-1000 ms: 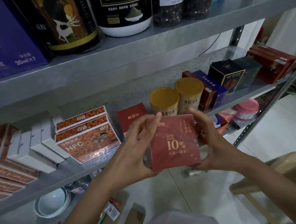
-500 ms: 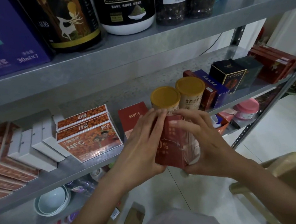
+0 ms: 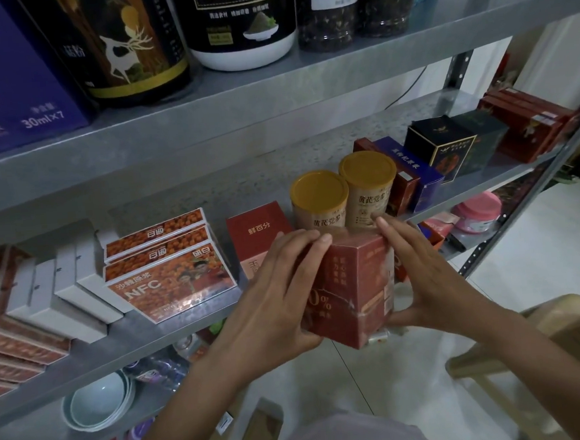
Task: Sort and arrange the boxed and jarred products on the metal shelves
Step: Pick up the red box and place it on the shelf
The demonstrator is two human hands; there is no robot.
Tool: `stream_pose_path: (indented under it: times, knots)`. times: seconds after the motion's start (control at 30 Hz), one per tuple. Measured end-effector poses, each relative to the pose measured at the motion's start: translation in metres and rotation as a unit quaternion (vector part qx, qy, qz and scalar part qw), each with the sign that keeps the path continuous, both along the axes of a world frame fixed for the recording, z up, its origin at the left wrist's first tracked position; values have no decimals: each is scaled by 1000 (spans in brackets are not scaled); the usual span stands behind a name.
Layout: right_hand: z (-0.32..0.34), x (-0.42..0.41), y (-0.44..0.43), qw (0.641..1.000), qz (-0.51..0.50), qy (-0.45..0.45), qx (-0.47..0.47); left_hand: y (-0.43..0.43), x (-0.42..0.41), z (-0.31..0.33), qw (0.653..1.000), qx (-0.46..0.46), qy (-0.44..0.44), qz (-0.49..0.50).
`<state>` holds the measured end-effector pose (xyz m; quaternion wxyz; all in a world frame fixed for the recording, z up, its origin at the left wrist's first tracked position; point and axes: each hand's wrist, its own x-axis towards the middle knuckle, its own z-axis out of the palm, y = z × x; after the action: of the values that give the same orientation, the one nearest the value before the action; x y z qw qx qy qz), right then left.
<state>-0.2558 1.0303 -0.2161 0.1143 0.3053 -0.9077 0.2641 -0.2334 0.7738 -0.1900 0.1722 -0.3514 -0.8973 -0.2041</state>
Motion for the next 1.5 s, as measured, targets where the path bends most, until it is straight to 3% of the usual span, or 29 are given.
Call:
stream_pose_path:
  times: [0.23,0.37,0.63,0.9,1.03,1.23,1.5]
  knots:
    - [4,3,-10,999,-11,18,-25,-7,-5,0,996,-29,-66,57]
    - [3,8,-14,997,-28,71,14,-7,1,-5,992,-35,-101,70]
    - [13,10,-27,989,-22,131,58,27,10,-5,985,-131,59,94]
    - [11,6,-17,996,32,84,-17,10,0,-2,992,-58,92,60]
    - [4,-5,-3,999,-2,-2,-41,3,2,0,991,-41,123,42]
    - [9,-12,-9,990,39,2,-139,2,1,6,991,0,130,22]
    - [20,0,-14,990,16,63,-128,0,0,6,997,19,49,59]
